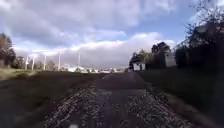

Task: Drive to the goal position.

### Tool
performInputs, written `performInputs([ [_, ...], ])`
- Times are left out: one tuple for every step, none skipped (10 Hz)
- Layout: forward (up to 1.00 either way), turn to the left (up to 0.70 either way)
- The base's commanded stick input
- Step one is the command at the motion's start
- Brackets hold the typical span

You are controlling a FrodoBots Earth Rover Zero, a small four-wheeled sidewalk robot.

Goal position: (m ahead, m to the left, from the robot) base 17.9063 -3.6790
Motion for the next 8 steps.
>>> performInputs([
  [1.0,0.0],
  [1.0,0.0],
  [1.0,0.0],
  [1.0,0.0],
  [1.0,0.0],
  [1.0,0.0],
  [1.0,0.0],
  [1.0,0.0],
])
